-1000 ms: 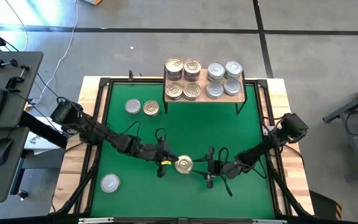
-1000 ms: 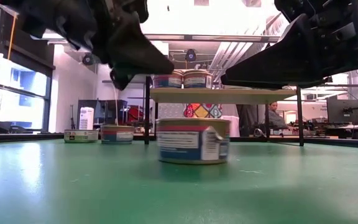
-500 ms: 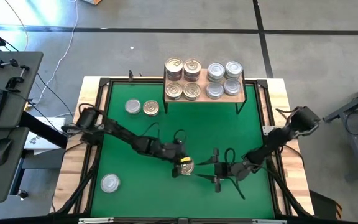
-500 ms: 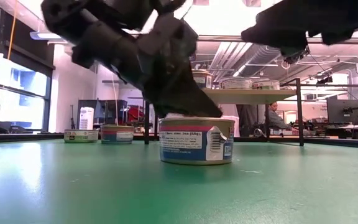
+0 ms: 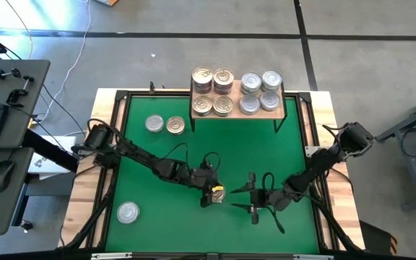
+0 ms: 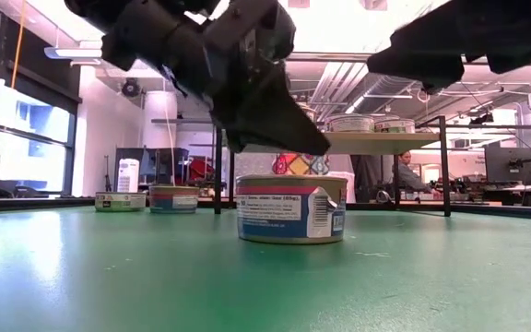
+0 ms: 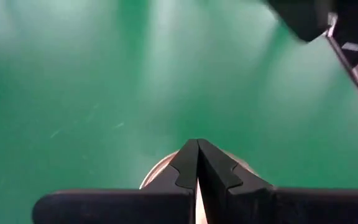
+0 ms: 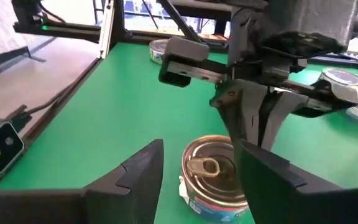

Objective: Stack canned seafood by type on shelf
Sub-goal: Stack the blue pink tuna can on top of the bottom left blue pink tuna can on the shelf

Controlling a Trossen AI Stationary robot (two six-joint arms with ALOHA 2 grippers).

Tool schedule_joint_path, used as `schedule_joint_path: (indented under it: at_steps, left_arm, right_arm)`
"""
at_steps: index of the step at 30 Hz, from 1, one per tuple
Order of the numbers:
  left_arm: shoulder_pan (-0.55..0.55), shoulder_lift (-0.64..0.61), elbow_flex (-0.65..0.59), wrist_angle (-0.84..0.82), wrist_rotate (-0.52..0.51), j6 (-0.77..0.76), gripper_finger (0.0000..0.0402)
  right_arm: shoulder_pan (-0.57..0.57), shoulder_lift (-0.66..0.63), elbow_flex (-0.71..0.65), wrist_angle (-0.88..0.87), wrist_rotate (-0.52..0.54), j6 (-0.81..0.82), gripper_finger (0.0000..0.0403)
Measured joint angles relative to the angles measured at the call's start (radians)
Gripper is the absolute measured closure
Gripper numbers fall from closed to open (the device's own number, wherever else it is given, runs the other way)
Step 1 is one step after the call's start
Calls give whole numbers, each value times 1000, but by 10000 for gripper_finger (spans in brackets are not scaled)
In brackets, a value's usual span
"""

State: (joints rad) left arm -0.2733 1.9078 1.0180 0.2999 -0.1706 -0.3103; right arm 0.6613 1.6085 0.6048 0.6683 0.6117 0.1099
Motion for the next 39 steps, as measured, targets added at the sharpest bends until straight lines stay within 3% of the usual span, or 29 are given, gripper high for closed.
schedule_joint_path:
  at_steps: [10, 39]
  left_arm:
    - [5, 4, 0, -157, -36, -73, 401]
    - [5, -44, -28, -263, -135, -143, 401]
  right_arm:
    - [0, 0, 0, -15, -2, 21, 215]
    - [0, 0, 0, -21, -18, 24, 215]
